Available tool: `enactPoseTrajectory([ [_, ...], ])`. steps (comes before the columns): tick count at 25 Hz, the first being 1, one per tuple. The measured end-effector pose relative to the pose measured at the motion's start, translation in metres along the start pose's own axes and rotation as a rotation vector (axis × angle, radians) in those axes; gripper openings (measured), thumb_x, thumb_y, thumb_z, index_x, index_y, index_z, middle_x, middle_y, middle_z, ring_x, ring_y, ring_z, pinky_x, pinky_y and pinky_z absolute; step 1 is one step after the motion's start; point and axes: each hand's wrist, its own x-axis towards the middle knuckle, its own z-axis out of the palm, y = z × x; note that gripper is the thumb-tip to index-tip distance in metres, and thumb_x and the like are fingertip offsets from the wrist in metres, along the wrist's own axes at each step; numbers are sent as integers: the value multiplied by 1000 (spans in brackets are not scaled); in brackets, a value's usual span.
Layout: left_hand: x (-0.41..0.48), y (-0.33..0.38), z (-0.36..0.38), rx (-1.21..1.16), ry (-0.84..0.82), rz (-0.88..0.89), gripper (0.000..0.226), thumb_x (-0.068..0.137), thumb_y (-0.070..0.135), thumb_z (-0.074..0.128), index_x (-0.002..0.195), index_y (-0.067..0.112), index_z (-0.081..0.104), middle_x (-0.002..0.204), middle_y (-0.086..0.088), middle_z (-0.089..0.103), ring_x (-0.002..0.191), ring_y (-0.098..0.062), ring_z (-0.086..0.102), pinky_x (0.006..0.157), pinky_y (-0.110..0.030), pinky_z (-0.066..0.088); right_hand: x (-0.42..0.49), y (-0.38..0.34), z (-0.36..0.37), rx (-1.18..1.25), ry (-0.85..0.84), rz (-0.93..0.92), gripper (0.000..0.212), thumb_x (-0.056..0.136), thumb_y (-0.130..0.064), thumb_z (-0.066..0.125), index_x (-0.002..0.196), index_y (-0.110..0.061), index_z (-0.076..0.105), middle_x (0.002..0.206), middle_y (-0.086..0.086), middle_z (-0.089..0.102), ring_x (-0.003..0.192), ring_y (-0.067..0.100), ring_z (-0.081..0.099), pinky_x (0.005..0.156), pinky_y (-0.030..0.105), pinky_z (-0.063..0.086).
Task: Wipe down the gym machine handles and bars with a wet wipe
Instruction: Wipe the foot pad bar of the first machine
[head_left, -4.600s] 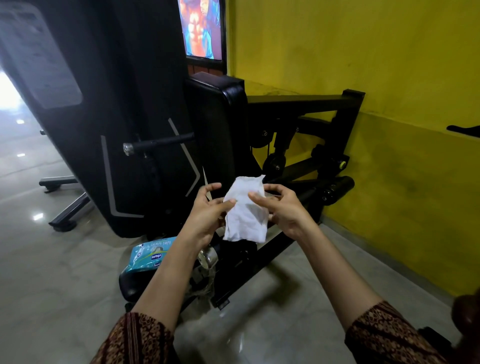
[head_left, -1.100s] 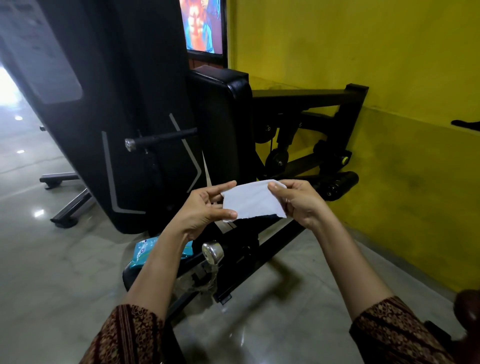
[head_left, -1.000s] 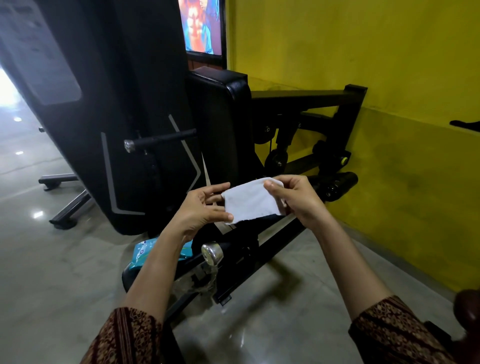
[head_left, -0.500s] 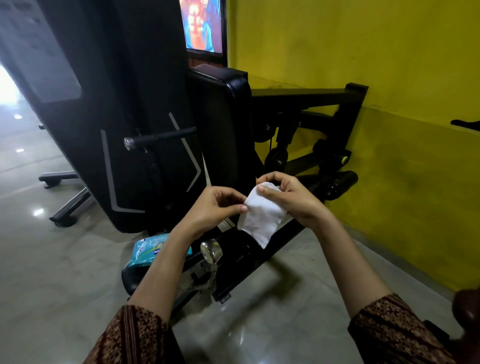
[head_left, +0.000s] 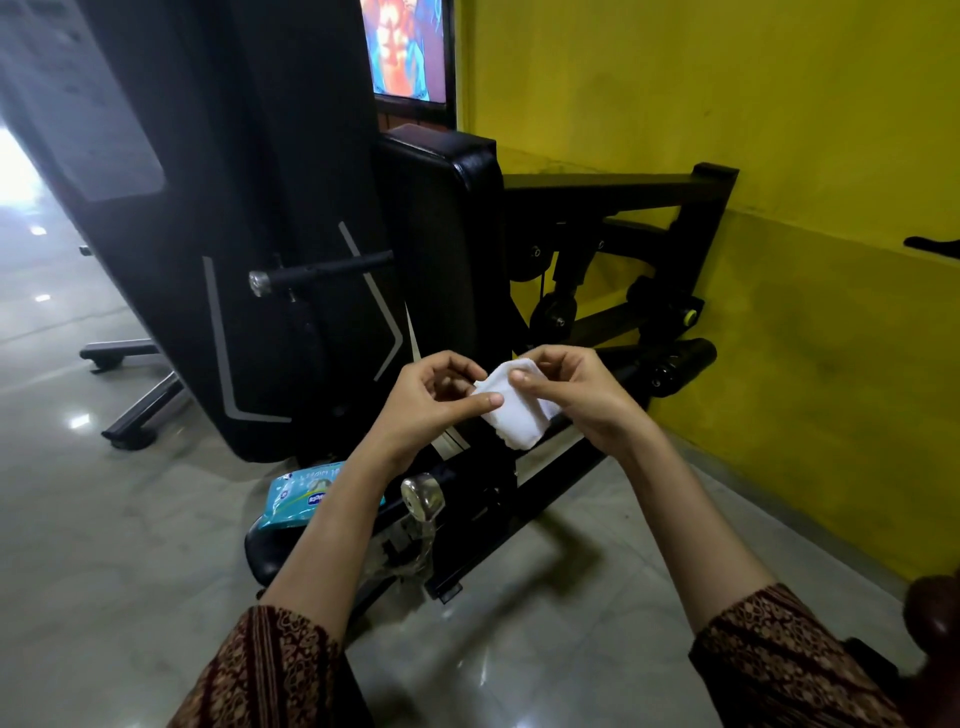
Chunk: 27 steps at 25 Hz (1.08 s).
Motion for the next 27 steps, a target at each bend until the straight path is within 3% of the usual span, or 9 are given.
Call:
enactPoseTrajectory([
  [4,-3,4,4,-74,34,23,33,71,-4,74,94,18,62,83,-2,58,71,-11,59,66,-22,50,-4,-2,11,56,-156,123,28,92,-11,54,117,0,51,96,6,62,82,8,63,64,17,51],
  [6,-5,5,2,-98,43,2,42,73,-9,71,101,21,59,91,-4,56,71,-14,62,67,-24,51,-7,-1,13,79,-139,187,35,90,-9,57,123,-7,46,90,2,63,72,0,64,58,13,49],
  [8,-7,6,1,-82,48,-6,45,73,-9,71,103,21,57,95,-5,56,72,-14,65,68,-24,52,-6,4,12,83,-119,211,40,85,-6,63,123,-6,50,87,4,68,74,4,67,63,17,52],
  [12,-11,2,2,97,80,34,36,76,3,72,102,23,58,100,-4,59,80,-8,65,75,-25,55,-7,12,9,-3,-48,163,27,81,-9,68,101,9,64,75,5,65,63,7,61,56,18,46],
  [15,-18,-7,-4,408,128,80,32,80,15,72,110,21,61,109,0,63,101,-13,61,88,-27,50,-12,19,9,-27,50,129,17,81,-9,68,92,3,64,77,7,63,65,8,60,58,19,47],
  [19,-47,-24,-6,807,97,116,46,81,27,70,123,12,59,133,-4,53,124,-17,48,101,-21,30,-26,32,16,-100,176,116,12,78,-7,72,89,-5,68,87,16,68,79,20,64,71,33,51],
  [23,-80,-36,-7,827,209,121,71,70,59,60,122,10,60,129,-7,57,120,-19,52,101,-25,35,-36,39,21,-111,175,108,9,84,-9,65,92,-13,69,91,8,70,87,17,65,73,27,51],
  [27,-96,-39,1,726,343,64,64,75,46,72,125,9,57,125,-4,59,113,-5,47,97,-12,31,-38,44,26,-175,143,46,13,89,-12,59,101,-11,65,93,3,67,87,14,63,75,28,51],
])
